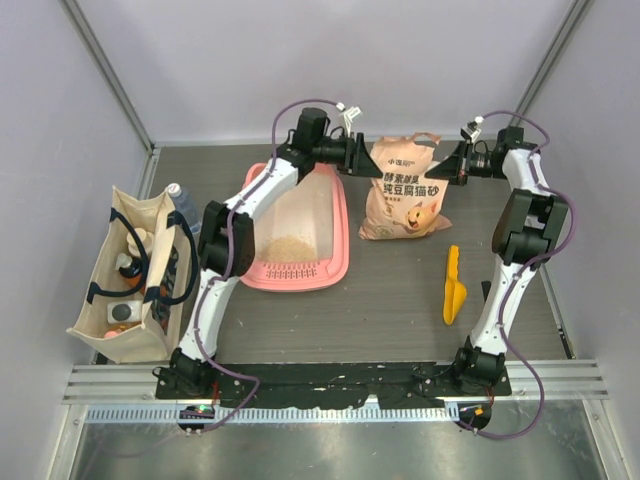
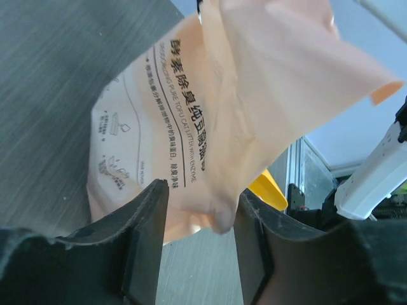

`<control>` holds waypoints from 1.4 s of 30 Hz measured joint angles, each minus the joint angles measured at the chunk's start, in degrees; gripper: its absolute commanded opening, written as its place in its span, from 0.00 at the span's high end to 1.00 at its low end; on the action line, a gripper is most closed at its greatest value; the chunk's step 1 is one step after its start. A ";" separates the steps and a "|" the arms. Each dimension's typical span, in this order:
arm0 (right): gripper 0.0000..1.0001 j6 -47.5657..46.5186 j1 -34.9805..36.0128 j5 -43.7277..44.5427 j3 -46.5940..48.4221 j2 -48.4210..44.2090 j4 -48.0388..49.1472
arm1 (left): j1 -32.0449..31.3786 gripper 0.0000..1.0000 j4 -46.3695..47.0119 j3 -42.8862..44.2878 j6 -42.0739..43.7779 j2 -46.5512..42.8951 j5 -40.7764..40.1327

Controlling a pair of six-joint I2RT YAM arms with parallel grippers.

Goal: Fill the litter box with clean litter
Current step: Close the cat litter bag at the center of the board.

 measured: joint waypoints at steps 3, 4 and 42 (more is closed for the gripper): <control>0.99 1.97 -0.61 0.85 -1.95 -1.51 1.42 | 0.76 0.64 -0.20 1.38 -0.44 -0.66 -0.39; 0.98 2.25 -0.83 1.27 -2.62 -2.14 1.79 | 0.96 0.64 -0.15 1.70 -0.33 -0.72 -0.42; 0.57 -57.29 -0.22 -2.47 -4.02 -8.61 -21.97 | -3.08 0.82 -5.05 1.49 6.62 -1.55 -2.45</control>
